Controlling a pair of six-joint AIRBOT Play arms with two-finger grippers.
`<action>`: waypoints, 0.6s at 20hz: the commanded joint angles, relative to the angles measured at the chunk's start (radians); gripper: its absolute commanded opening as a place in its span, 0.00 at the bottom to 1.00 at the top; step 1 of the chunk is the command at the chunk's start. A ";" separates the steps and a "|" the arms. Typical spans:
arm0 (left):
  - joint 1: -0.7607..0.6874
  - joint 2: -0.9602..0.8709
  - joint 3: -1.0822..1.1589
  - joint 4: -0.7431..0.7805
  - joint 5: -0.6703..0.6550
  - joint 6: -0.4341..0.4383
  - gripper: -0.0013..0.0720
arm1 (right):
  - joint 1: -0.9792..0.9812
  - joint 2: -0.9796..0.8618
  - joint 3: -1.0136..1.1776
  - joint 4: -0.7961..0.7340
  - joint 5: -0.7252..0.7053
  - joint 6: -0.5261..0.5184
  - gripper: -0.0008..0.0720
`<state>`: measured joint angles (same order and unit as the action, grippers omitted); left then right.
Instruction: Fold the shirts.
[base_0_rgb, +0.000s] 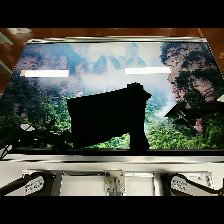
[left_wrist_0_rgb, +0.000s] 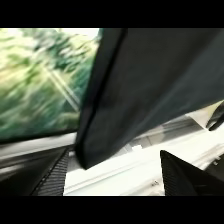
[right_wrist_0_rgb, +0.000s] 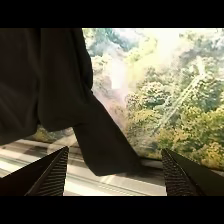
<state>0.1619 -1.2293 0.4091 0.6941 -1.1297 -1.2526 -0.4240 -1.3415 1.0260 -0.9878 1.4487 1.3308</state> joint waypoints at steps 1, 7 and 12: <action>-0.056 -0.039 -0.015 -0.106 0.115 0.000 0.96 | 0.010 0.000 -0.008 0.002 -0.013 -0.002 0.97; -0.058 -0.069 0.006 -0.156 0.116 0.039 0.07 | 0.106 -0.001 -0.115 -0.099 -0.030 -0.006 0.97; -0.058 -0.021 0.052 -0.154 0.116 0.048 0.07 | 0.291 -0.021 -0.253 -0.102 -0.156 -0.031 0.97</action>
<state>0.1047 -1.2724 0.4381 0.5465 -1.0168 -1.2144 -0.2241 -1.3479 0.8371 -1.0744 1.3567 1.3125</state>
